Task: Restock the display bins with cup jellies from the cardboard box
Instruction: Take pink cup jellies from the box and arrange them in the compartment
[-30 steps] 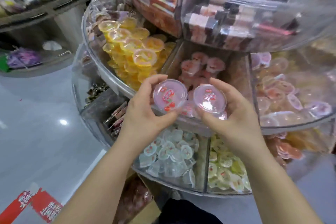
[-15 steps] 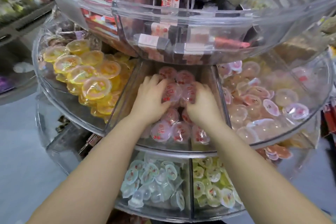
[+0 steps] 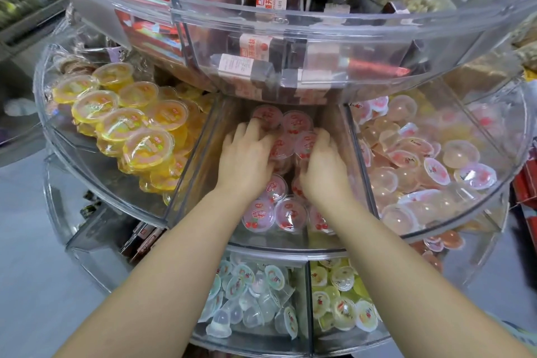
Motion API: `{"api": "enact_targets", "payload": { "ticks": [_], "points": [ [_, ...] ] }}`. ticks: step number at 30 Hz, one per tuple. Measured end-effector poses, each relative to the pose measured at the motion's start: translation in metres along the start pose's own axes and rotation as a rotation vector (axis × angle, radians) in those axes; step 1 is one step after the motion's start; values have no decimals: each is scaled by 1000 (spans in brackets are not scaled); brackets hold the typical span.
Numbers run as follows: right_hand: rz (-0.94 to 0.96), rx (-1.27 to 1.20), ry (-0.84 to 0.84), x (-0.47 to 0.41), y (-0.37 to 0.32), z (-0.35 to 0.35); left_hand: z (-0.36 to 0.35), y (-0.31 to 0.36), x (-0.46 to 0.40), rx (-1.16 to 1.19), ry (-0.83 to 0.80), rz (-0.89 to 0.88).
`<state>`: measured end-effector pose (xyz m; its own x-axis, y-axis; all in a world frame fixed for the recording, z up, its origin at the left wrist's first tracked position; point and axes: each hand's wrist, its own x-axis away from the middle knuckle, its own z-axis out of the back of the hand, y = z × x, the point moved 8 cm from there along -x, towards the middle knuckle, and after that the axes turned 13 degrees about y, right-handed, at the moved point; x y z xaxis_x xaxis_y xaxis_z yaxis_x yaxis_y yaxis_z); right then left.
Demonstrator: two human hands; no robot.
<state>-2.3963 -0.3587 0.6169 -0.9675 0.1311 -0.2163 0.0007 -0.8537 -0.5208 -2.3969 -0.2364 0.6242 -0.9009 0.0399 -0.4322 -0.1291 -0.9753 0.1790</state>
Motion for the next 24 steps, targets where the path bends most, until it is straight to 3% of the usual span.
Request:
{"api": "enact_targets", "payload": {
  "ticks": [8,18,21,24],
  "points": [
    [110,249,32,7,-5,4,4,-7,2,93,33,19],
    [57,-25,-46,20,3,17,-2,-6,-3,117,62,66],
    [63,-61,-100,24,5,14,8,-10,2,267,54,109],
    [98,-191,-36,30,0,28,37,-15,15,477,115,150]
  ]
}}
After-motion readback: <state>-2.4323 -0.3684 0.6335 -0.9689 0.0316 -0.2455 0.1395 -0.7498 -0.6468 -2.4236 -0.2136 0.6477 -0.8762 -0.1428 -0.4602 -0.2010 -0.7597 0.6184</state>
